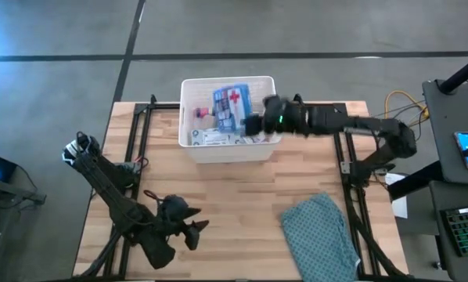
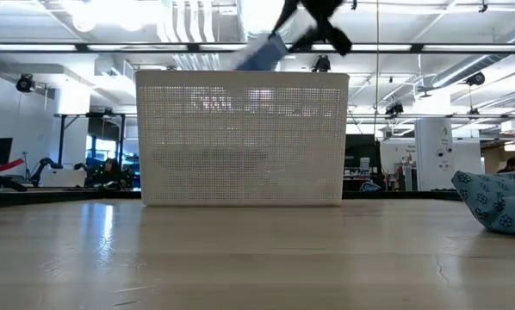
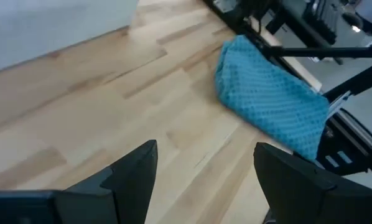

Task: Pick & place medical supplies in basket/bin
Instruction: Put the blue kit into the white bin, then return to Home Position

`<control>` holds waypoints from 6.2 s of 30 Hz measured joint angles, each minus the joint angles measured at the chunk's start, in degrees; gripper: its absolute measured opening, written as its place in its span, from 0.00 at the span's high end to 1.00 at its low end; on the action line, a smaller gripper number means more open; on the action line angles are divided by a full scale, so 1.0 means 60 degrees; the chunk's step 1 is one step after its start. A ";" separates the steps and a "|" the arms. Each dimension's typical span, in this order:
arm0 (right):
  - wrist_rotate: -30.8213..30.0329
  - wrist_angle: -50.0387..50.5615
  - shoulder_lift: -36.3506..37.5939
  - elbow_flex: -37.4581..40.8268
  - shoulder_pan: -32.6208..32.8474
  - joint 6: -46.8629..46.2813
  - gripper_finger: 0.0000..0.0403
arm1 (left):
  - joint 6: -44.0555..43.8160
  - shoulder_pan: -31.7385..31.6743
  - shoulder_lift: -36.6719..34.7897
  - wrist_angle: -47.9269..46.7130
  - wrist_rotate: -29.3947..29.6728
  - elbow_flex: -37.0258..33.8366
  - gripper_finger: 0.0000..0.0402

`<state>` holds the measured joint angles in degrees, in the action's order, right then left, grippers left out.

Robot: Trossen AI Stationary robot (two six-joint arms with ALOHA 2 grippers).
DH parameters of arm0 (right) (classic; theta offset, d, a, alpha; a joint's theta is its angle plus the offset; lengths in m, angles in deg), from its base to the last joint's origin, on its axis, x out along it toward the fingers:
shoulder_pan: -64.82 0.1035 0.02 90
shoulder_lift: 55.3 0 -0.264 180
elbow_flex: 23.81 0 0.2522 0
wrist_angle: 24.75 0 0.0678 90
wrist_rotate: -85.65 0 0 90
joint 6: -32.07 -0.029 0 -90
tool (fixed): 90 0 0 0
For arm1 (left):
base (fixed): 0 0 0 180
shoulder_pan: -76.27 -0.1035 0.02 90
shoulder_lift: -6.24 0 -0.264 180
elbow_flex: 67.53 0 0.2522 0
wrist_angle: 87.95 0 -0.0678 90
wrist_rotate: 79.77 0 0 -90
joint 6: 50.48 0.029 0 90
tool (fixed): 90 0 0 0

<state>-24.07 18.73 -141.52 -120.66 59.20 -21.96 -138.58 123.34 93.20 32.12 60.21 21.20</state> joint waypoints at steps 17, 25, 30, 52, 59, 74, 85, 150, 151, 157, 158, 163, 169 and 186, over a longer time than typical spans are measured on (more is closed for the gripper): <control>0.2770 0.0483 0.1175 -0.0022 -0.1594 0.2048 0.22 | 0.6294 -0.1221 -0.0141 0.0009 -0.0157 0.2989 0.39; 0.2967 0.0487 0.3232 -0.0025 0.0912 0.3854 0.19 | 0.9941 -0.2023 -0.1494 0.1750 -0.2025 0.1996 0.39; 0.3216 0.0028 0.4347 -0.0033 0.2910 0.4930 0.19 | 1.2107 -0.3550 -0.3172 0.4827 -0.4678 -0.0013 0.39; 0.1371 -0.7644 0.7233 0.7963 0.5979 0.6460 0.16 | 1.2212 -0.6945 -1.1672 0.8296 -0.8690 -0.8206 0.39; 0.1217 -1.0117 0.9648 1.1067 0.5369 0.6670 0.18 | 1.2277 -0.6995 -1.4438 0.8125 -0.8366 -0.9643 0.39; 0.2401 -1.2714 0.9857 1.3755 0.3089 0.6307 0.15 | 1.2106 -0.7050 -1.4456 0.7076 -0.7468 -0.9295 0.39; 0.2541 -0.9363 1.0325 1.3759 0.2574 0.2547 0.18 | 0.9102 -0.7039 -1.3313 0.6808 -0.7912 -0.9267 0.39; 0.2457 -0.6660 1.4163 1.3759 0.0851 0.2355 0.14 | 0.9086 -0.7158 -1.0663 0.7929 -0.8058 -1.2395 0.39; 0.2454 -0.6663 1.4163 1.3759 0.0851 0.2355 0.14 | 0.9086 -0.7158 -1.0544 0.7929 -0.8058 -1.2395 0.39; 0.2453 -0.6663 1.4145 1.3759 0.0851 0.2355 0.14 | 0.9086 -0.7158 -1.0007 0.7926 -0.8058 -1.2391 0.39; 0.2453 -0.6663 1.4145 1.3759 0.0851 0.2355 0.14 | 0.9086 -0.7158 -0.9934 0.7924 -0.8058 -1.2391 0.39; 0.2453 -0.6667 1.4156 1.3759 0.0851 0.2355 0.14 | 0.9086 -0.7158 -0.9627 0.7919 -0.8058 -1.2391 0.39; 0.2453 -0.6663 1.4152 1.3759 0.0851 0.2355 0.14 | 0.9086 -0.7158 -0.9431 0.7919 -0.8058 -1.2391 0.39; 0.2453 -0.6663 1.4149 1.3759 0.0851 0.2355 0.14 | 0.9086 -0.7159 -0.9431 0.7915 -0.8056 -1.2391 0.39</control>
<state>-9.35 -21.25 -56.62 -38.11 64.31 -7.83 -84.07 80.38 36.61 79.61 11.87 -53.14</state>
